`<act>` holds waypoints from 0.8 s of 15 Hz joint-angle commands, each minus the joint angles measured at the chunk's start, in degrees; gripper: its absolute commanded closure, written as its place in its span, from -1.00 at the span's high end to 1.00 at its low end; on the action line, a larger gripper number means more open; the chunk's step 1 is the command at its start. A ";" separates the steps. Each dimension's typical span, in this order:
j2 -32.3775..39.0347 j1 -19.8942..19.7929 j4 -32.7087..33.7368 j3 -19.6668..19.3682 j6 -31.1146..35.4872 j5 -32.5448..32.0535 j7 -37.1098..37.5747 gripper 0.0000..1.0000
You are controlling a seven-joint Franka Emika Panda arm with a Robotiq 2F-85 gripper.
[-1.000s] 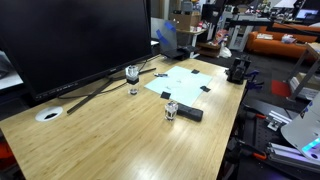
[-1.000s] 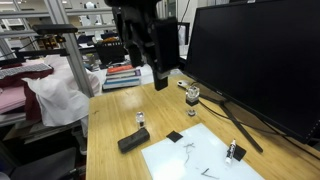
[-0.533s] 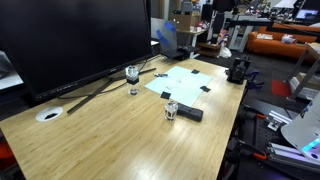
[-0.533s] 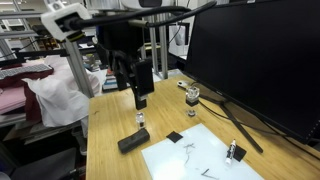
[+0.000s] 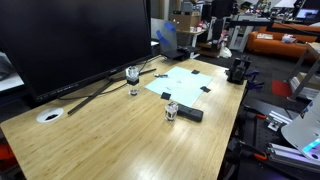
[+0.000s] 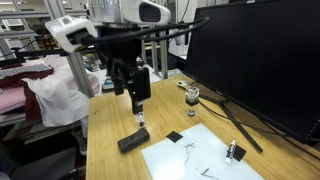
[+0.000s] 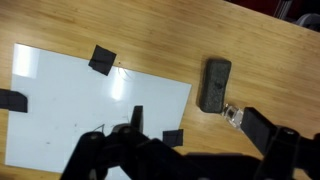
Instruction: Use the whiteboard eraser to erase the whiteboard on the desk
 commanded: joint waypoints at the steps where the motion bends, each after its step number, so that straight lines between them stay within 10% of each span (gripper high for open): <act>1: 4.81 1.82 0.22 1.81 -2.69 1.25 -3.52 1.00; 12: 11.42 3.03 0.27 5.36 -1.95 1.23 -3.19 1.00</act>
